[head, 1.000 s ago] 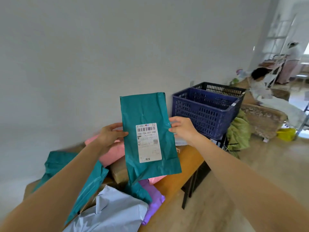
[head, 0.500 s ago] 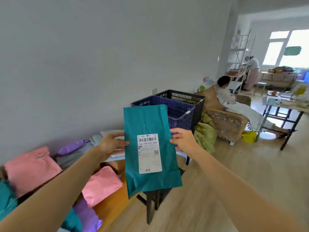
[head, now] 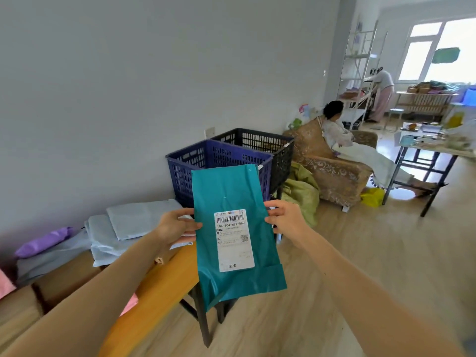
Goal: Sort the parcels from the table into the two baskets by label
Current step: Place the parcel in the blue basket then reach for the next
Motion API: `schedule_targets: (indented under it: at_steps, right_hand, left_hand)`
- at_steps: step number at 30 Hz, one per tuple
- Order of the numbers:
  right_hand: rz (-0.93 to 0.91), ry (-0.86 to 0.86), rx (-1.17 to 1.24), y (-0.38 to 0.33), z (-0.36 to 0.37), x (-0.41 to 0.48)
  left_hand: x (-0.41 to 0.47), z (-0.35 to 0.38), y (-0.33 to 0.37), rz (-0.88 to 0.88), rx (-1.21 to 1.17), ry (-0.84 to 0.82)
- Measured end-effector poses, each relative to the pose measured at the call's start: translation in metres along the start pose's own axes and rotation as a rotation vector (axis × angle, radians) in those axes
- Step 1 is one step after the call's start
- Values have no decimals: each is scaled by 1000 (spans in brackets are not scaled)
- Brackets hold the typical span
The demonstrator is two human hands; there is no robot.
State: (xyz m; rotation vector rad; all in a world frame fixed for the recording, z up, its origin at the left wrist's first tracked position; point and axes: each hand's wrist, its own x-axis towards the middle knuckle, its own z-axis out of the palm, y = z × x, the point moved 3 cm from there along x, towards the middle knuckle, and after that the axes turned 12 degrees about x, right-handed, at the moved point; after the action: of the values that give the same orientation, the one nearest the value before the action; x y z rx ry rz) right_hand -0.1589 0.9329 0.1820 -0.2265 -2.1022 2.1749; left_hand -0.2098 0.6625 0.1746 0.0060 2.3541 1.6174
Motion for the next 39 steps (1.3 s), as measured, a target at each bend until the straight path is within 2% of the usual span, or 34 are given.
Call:
schedule_targets:
  at_steps: [8,18,28,39]
  right_hand:
    - [-43,36,-32,-2,-34,93]
    - [-1,-11,-117,-25,-48,262]
    - [56,-135,-140,-31,-63,398]
    - [53,-405,-186,-41,-58,562]
  left_hand:
    - [96,30,27,-3,-16,19]
    - [240,35,68,-31,-78,58]
    - [347,53,94,-94,-103,150]
    - [439,61,129,-173,-181,403]
